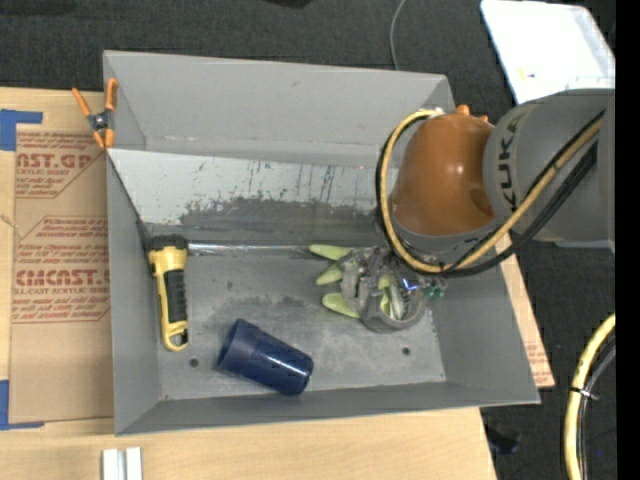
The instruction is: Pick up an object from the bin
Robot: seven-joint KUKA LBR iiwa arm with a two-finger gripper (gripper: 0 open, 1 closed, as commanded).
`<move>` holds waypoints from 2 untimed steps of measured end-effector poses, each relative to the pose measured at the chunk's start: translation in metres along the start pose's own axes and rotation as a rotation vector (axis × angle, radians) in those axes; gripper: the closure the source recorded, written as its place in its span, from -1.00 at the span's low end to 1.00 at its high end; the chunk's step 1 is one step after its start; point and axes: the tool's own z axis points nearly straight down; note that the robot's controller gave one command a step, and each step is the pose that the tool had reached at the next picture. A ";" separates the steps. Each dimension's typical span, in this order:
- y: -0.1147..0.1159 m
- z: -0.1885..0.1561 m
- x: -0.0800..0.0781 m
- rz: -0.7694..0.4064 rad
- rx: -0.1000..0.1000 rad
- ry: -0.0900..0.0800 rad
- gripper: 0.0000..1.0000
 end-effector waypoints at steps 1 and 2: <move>-0.002 0.000 -0.006 -0.097 -0.002 0.000 1.00; -0.041 0.012 -0.017 -0.010 -0.002 0.001 -1.00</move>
Offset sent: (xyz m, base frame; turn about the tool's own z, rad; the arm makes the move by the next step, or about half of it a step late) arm 0.0249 -0.0373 -0.0116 -0.0100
